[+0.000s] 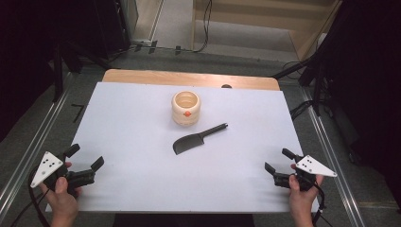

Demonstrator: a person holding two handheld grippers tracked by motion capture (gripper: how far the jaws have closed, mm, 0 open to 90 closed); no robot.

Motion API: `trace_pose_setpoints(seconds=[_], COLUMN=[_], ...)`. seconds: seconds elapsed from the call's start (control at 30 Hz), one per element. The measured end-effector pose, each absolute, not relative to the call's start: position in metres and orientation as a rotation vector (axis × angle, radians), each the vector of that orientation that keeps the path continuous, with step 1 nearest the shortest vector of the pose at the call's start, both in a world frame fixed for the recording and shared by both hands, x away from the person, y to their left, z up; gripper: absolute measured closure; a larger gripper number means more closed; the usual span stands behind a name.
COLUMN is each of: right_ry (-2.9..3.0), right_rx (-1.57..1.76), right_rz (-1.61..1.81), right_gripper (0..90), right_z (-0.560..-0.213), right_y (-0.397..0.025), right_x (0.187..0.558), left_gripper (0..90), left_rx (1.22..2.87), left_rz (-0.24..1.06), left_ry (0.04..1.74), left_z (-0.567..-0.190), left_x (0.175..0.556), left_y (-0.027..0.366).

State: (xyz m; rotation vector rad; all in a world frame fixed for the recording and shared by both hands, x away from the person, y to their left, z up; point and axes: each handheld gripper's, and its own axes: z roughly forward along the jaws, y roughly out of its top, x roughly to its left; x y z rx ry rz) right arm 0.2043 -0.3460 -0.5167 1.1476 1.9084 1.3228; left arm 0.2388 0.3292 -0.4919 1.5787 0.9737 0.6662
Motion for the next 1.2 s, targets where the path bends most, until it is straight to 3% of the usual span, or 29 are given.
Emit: trace_pose_setpoints(seconds=[0.23, 0.33, 0.37, 0.5, 0.53, 0.87, 1.0, 1.2], right_ry=[1.945, 1.978, 2.013, 2.054, 2.073, 2.146, 2.243, 2.337], right_rx=[1.157, 1.148, 1.123, 1.124, 1.122, 1.082, 1.061, 1.05], right_rz=[1.328, 1.356, 1.347, 1.364, 1.378, 1.316, 1.356, 1.39], right_gripper=[12.2, 19.6, 29.0, 38.5, 46.3, 72.2, 87.0, 87.9], right_z=[-0.512, -0.509, -0.504, -0.496, -0.491, -0.477, -0.473, -0.47], right_y=[-0.342, -0.336, -0.33, -0.323, -0.319, -0.298, -0.293, -0.289], right_x=[0.203, 0.204, 0.206, 0.211, 0.214, 0.228, 0.242, 0.256], left_gripper=[0.0, 0.1, 0.1, 0.1, 0.1, 0.1, 0.2, 2.7], left_rx=[1.583, 1.584, 1.589, 1.6, 1.601, 1.592, 1.606, 1.612], left_rz=[0.67, 0.669, 0.66, 0.663, 0.665, 0.665, 0.653, 0.664], left_ry=[0.977, 0.984, 0.984, 0.982, 0.981, 0.981, 0.983, 0.993], left_z=[-0.492, -0.492, -0.492, -0.492, -0.492, -0.492, -0.492, -0.493], left_x=[0.238, 0.239, 0.239, 0.24, 0.239, 0.239, 0.24, 0.241], left_y=[0.329, 0.329, 0.328, 0.327, 0.327, 0.328, 0.327, 0.326])
